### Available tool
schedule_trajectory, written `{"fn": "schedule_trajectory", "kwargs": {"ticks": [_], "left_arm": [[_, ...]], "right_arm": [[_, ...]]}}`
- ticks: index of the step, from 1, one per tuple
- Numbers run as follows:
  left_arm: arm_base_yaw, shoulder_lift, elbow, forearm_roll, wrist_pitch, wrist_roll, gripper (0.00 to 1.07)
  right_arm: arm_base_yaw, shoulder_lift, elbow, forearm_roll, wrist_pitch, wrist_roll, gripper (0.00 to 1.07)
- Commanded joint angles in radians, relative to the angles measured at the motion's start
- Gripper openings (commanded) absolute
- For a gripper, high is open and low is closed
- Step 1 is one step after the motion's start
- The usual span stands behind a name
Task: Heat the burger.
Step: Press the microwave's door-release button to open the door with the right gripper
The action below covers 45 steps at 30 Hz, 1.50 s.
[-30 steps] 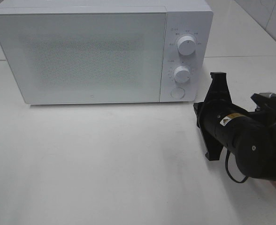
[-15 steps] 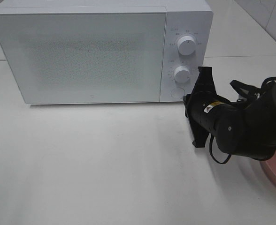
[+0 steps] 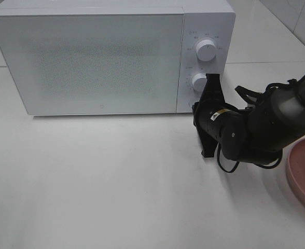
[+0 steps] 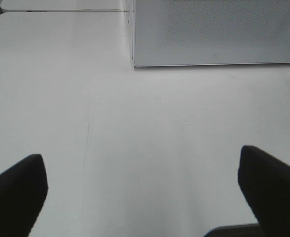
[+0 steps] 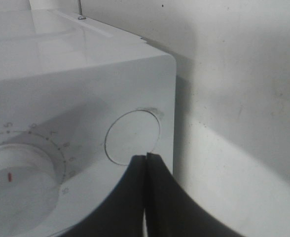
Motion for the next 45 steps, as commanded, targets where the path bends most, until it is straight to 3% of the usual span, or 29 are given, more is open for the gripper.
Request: {"fn": "schedule_trajectory", "kwargs": {"ticks": [1, 26, 45], "left_arm": [[0.001, -0.003, 0.004, -0.001, -0.001, -0.004, 0.98], [0.001, -0.003, 0.004, 0.000, -0.001, -0.004, 0.98], [0.001, -0.003, 0.004, 0.000, -0.001, -0.004, 0.98]], "right_arm": [[-0.009, 0.006, -0.024, -0.006, 0.003, 0.004, 0.00], [-0.042, 0.076, -0.129, -0.008, -0.002, -0.004, 0.00], [-0.055, 0.100, -0.256, 0.018, -0.273, -0.041, 0.00]]}}
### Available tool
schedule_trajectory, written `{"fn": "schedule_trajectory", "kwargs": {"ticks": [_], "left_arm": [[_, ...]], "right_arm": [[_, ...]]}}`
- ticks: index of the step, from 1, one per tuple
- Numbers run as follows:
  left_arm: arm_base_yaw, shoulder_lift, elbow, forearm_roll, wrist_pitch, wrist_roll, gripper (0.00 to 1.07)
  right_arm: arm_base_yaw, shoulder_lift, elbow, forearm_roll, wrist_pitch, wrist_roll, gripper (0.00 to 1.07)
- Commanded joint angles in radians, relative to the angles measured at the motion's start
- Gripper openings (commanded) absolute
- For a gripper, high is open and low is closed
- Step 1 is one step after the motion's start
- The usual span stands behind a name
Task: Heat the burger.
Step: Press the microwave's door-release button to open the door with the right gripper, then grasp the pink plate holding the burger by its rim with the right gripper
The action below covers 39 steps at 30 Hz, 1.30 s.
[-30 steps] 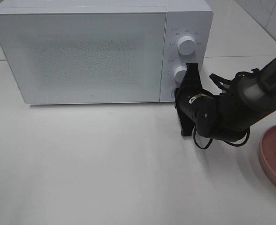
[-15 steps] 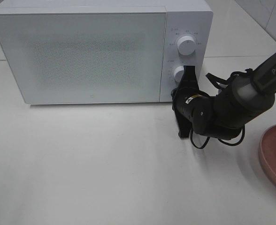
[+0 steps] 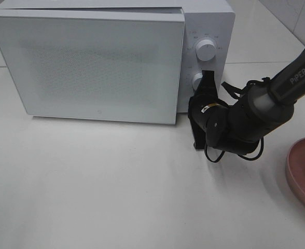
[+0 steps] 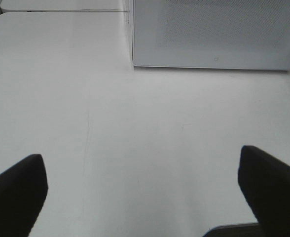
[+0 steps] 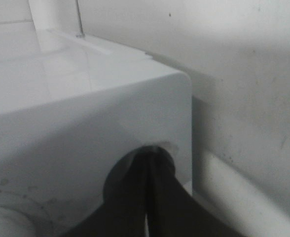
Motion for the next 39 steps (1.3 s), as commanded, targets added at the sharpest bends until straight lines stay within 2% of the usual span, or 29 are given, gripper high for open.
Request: {"fn": "schedule_trajectory", "kwargs": {"ticks": [1, 13, 18, 22, 31, 39], "left_arm": [[0.001, -0.003, 0.004, 0.000, -0.001, -0.004, 0.98], [0.001, -0.003, 0.004, 0.000, -0.001, -0.004, 0.98], [0.001, -0.003, 0.004, 0.000, -0.001, -0.004, 0.98], [0.001, -0.003, 0.004, 0.000, -0.001, -0.004, 0.98], [0.001, -0.003, 0.004, 0.000, -0.001, -0.004, 0.98], [0.001, -0.003, 0.004, 0.000, -0.001, -0.004, 0.98]], "right_arm": [[-0.035, -0.003, -0.113, -0.067, -0.305, -0.021, 0.00], [-0.038, -0.004, -0.109, -0.093, -0.288, -0.021, 0.00], [-0.036, -0.022, -0.064, -0.095, -0.276, -0.021, 0.00], [-0.036, -0.048, -0.021, -0.100, -0.219, -0.022, 0.00], [-0.033, -0.079, 0.006, -0.119, -0.034, -0.023, 0.00], [-0.024, -0.110, 0.073, -0.109, 0.019, -0.029, 0.00]]}}
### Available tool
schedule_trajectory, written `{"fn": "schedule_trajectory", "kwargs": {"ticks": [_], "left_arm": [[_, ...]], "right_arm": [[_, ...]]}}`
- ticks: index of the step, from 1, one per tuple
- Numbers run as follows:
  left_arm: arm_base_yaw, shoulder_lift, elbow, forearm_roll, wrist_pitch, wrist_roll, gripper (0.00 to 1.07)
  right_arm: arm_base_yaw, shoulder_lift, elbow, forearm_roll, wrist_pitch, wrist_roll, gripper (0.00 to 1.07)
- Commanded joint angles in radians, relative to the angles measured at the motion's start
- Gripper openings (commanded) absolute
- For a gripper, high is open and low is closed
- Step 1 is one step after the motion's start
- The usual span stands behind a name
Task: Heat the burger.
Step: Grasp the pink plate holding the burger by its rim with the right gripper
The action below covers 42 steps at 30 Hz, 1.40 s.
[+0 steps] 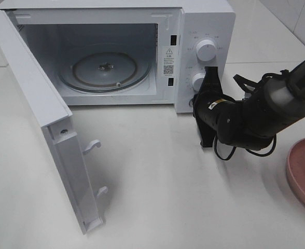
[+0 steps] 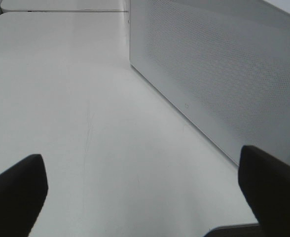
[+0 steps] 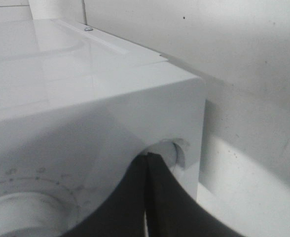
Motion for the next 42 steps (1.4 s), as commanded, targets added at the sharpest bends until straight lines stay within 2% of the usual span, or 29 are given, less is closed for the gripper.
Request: {"fn": "schedule_trajectory", "kwargs": {"ticks": [1, 12, 20, 25, 27, 31, 32, 36, 42], "left_arm": [[0.001, -0.003, 0.004, 0.001, -0.001, -0.004, 0.98], [0.001, -0.003, 0.004, 0.000, -0.001, -0.004, 0.98], [0.001, -0.003, 0.004, 0.000, -0.001, -0.004, 0.98], [0.001, -0.003, 0.004, 0.000, -0.001, -0.004, 0.98], [0.001, -0.003, 0.004, 0.000, -0.001, -0.004, 0.98], [0.001, -0.003, 0.004, 0.000, -0.001, -0.004, 0.98], [0.001, -0.003, 0.004, 0.000, -0.001, -0.004, 0.98], [0.001, -0.003, 0.004, 0.000, -0.001, -0.004, 0.98], [0.001, -0.003, 0.004, 0.000, -0.001, -0.004, 0.98]], "right_arm": [[0.000, -0.044, 0.017, -0.031, -0.028, -0.015, 0.00], [0.000, -0.122, 0.089, -0.108, 0.071, -0.023, 0.00], [0.000, -0.196, 0.139, -0.120, 0.130, -0.069, 0.00], [-0.004, -0.282, 0.171, -0.230, 0.255, -0.118, 0.00], [-0.004, -0.325, 0.173, -0.331, 0.341, -0.147, 0.00], [-0.004, -0.354, 0.173, -0.412, 0.433, -0.156, 0.00], [-0.004, -0.378, 0.173, -0.474, 0.497, -0.161, 0.00], [-0.004, -0.417, 0.172, -0.514, 0.584, -0.216, 0.00], [-0.004, -0.494, 0.156, -0.523, 0.785, -0.455, 0.02]]}}
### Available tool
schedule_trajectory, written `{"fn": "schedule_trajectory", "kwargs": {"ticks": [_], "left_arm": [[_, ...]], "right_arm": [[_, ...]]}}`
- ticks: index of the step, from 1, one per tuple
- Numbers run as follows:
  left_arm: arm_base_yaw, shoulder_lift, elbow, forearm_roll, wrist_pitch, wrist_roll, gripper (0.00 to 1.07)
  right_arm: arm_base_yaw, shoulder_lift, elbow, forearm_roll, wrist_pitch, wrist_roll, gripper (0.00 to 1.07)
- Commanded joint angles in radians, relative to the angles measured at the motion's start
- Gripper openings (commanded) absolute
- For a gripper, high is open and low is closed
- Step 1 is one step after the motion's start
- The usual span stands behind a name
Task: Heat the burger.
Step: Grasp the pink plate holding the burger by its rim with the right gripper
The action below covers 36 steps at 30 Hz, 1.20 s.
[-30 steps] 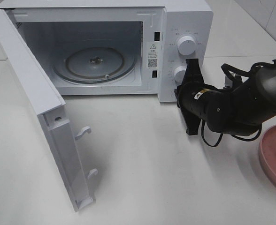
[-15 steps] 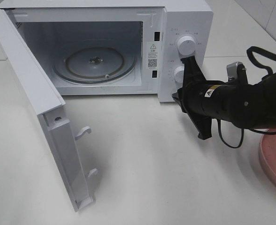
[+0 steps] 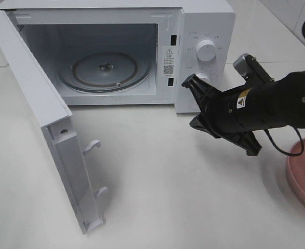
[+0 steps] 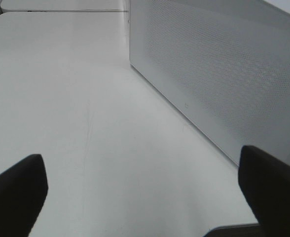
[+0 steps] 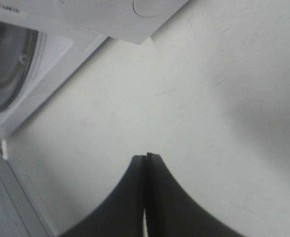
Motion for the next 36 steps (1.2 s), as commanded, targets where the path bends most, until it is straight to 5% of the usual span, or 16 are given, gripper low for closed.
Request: {"fn": "schedule_trajectory", "kwargs": {"ticks": [1, 14, 26, 28, 30, 31, 32, 34, 36], "left_arm": [[0.001, -0.003, 0.004, 0.000, -0.001, -0.004, 0.98], [0.001, -0.003, 0.004, 0.000, -0.001, -0.004, 0.98], [0.001, -0.003, 0.004, 0.000, -0.001, -0.004, 0.98], [0.001, -0.003, 0.004, 0.000, -0.001, -0.004, 0.98], [0.001, -0.003, 0.004, 0.000, -0.001, -0.004, 0.98], [0.001, -0.003, 0.004, 0.000, -0.001, -0.004, 0.98], [0.001, -0.003, 0.004, 0.000, -0.001, -0.004, 0.98], [0.001, -0.003, 0.004, 0.000, -0.001, -0.004, 0.98], [0.001, -0.003, 0.004, 0.000, -0.001, -0.004, 0.98]], "right_arm": [[-0.004, -0.062, -0.032, -0.019, 0.185, -0.228, 0.02], [-0.004, -0.137, -0.140, -0.050, 0.627, -0.811, 0.06], [-0.012, -0.149, -0.141, -0.079, 0.860, -0.925, 0.18], [-0.039, -0.174, -0.141, -0.086, 0.891, -0.957, 0.46], [-0.045, -0.182, -0.141, -0.086, 0.899, -0.959, 0.56], [-0.058, -0.196, -0.141, -0.104, 0.910, -0.959, 0.78], [-0.058, -0.196, -0.141, -0.104, 0.910, -0.959, 0.78], [-0.083, -0.204, -0.137, -0.128, 0.934, -0.959, 0.99], [-0.096, -0.204, -0.136, -0.135, 0.949, -0.959, 1.03]]}}
